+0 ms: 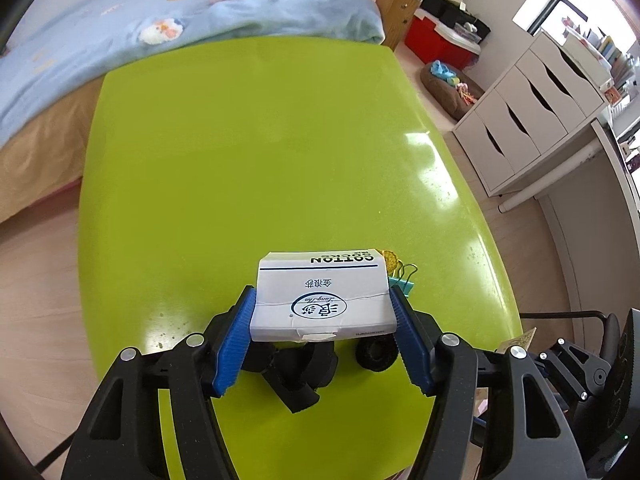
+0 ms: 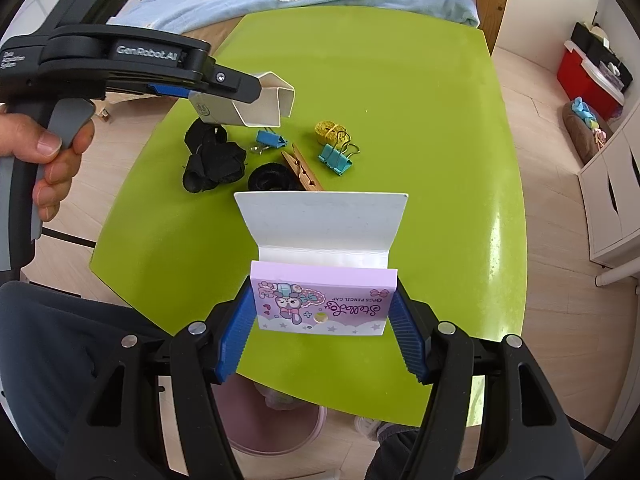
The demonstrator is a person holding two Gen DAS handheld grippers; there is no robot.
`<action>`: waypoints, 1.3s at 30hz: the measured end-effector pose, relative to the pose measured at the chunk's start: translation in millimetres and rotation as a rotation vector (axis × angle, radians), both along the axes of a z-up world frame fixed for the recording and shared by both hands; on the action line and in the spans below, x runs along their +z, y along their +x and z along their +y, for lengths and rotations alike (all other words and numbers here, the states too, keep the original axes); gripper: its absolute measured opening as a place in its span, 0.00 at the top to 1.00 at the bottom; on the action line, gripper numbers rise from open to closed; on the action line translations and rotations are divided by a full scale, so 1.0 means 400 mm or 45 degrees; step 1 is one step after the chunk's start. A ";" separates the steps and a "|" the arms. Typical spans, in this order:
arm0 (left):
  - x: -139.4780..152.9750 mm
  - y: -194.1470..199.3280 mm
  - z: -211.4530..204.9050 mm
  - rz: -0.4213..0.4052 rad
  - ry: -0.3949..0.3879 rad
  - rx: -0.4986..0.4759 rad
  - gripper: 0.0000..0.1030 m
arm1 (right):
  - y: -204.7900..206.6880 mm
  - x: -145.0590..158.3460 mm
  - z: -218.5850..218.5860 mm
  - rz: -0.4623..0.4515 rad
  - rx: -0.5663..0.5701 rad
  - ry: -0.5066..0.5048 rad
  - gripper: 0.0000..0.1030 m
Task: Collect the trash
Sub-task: 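Grasp the white tissue box with the left gripper while the right gripper holds the packet, then move both items over the wastebasket and open both grippers to drop them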
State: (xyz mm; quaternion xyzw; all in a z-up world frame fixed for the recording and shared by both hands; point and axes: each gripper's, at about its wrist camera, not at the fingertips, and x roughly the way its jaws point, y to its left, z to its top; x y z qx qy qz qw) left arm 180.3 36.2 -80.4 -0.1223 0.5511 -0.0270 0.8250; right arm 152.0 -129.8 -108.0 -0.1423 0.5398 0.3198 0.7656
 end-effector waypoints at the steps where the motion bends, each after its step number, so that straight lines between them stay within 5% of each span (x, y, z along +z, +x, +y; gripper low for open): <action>1: 0.011 -0.006 -0.002 -0.013 0.007 -0.005 0.39 | -0.001 0.004 -0.001 -0.004 0.000 0.002 0.39; 17: 0.171 -0.222 -0.071 -0.246 0.156 -0.060 0.38 | -0.073 0.119 -0.034 -0.115 0.009 0.073 0.39; 39: 0.145 -0.524 -0.129 -0.326 0.154 -0.026 0.38 | -0.292 0.210 -0.119 -0.207 0.097 0.140 0.39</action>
